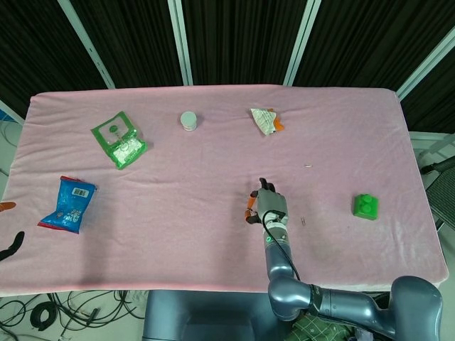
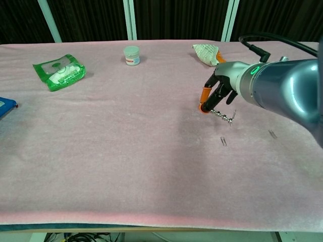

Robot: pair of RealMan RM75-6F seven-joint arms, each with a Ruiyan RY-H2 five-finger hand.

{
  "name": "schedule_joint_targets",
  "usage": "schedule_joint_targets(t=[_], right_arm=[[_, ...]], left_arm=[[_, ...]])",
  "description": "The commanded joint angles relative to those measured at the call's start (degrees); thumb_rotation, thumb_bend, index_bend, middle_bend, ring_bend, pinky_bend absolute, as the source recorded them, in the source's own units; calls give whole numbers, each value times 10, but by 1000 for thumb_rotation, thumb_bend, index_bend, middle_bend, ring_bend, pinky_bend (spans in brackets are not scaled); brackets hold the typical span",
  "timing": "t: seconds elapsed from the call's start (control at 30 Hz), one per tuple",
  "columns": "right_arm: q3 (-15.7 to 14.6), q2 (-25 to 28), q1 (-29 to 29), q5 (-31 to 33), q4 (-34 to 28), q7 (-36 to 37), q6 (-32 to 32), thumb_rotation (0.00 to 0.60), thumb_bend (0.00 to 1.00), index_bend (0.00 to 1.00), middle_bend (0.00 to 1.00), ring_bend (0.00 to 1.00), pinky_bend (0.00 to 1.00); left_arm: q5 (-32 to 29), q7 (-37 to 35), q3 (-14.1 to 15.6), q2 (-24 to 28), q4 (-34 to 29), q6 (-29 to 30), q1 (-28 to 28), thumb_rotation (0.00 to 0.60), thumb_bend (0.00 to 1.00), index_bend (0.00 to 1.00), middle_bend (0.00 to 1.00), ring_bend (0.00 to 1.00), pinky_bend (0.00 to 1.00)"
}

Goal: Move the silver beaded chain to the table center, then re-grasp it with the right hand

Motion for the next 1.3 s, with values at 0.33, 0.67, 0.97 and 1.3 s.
schedule_joint_targets(t=[0.33,0.67,0.97,1.3], right_arm=[[-50,26,-40,-9,-14,90,-59,600,356,612,1,47,212],[-63,19,-38,-36,23,149,-90,600,356,613,0,47,212],[-66,12,-34,-57,50,194,-104,600,356,612,1,47,212],[-76,7,-32,-69,69,225,-106,600,356,612,1,47,212]], left_arm=[[-4,11,-3,-3,-3,5,2,600,299,309,50,0,0],[-4,17,-5,-6,-3,10,4,600,300,309,50,0,0],[-6,21,-6,-8,-3,10,4,600,300,309,50,0,0],[-5,22,-7,-8,-4,14,6,600,300,313,50,0,0]])
